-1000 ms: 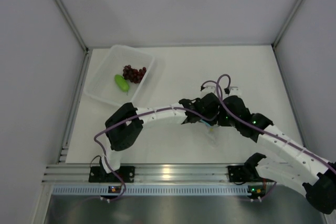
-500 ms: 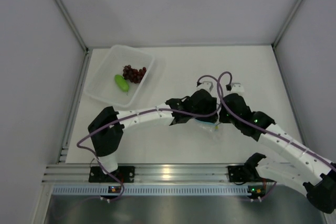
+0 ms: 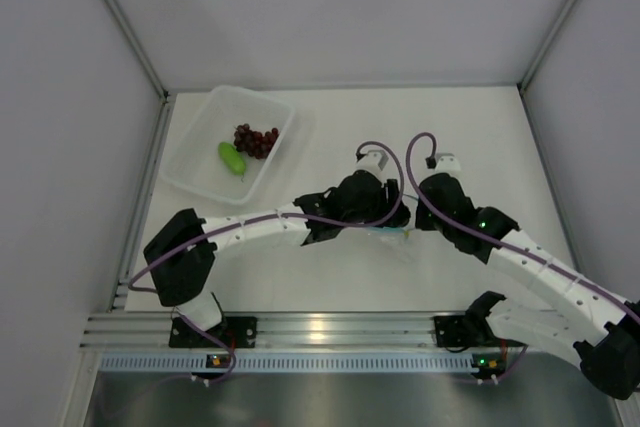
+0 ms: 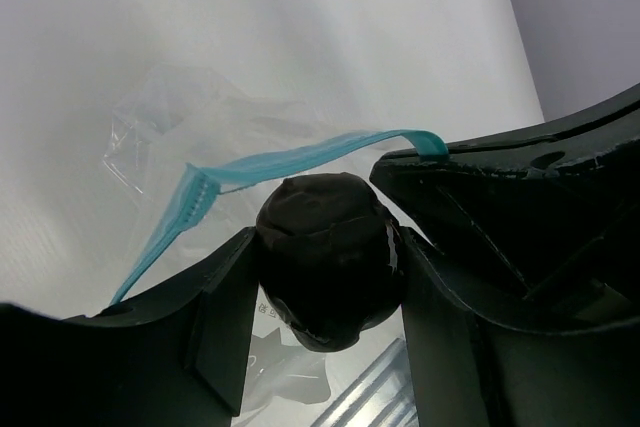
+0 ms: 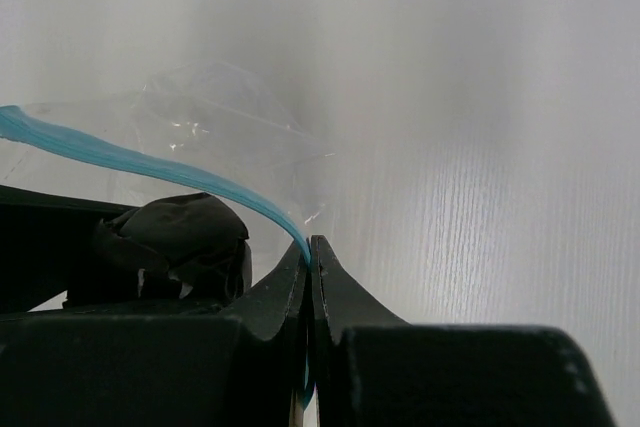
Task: Open the zip-top bag and remove the fake food
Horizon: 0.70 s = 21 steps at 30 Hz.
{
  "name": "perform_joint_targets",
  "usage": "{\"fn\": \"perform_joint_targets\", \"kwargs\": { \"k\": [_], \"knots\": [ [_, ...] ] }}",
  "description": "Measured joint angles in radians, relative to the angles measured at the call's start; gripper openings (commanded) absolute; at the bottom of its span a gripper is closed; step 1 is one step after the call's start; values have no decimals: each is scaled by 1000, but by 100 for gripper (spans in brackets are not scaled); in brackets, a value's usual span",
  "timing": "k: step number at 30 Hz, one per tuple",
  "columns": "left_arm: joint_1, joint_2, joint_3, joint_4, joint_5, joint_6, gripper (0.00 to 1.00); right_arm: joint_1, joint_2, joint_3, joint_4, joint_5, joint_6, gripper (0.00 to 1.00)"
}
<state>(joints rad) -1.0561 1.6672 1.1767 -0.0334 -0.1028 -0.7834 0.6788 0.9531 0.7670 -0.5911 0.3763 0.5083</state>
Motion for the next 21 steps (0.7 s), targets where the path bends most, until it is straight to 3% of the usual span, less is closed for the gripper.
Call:
{"fn": "perform_joint_targets", "kwargs": {
  "k": [21],
  "knots": [
    [80, -105, -339, 531, 89, -212, 0, 2, -2, -87, 107, -15, 26, 0]
  ]
}}
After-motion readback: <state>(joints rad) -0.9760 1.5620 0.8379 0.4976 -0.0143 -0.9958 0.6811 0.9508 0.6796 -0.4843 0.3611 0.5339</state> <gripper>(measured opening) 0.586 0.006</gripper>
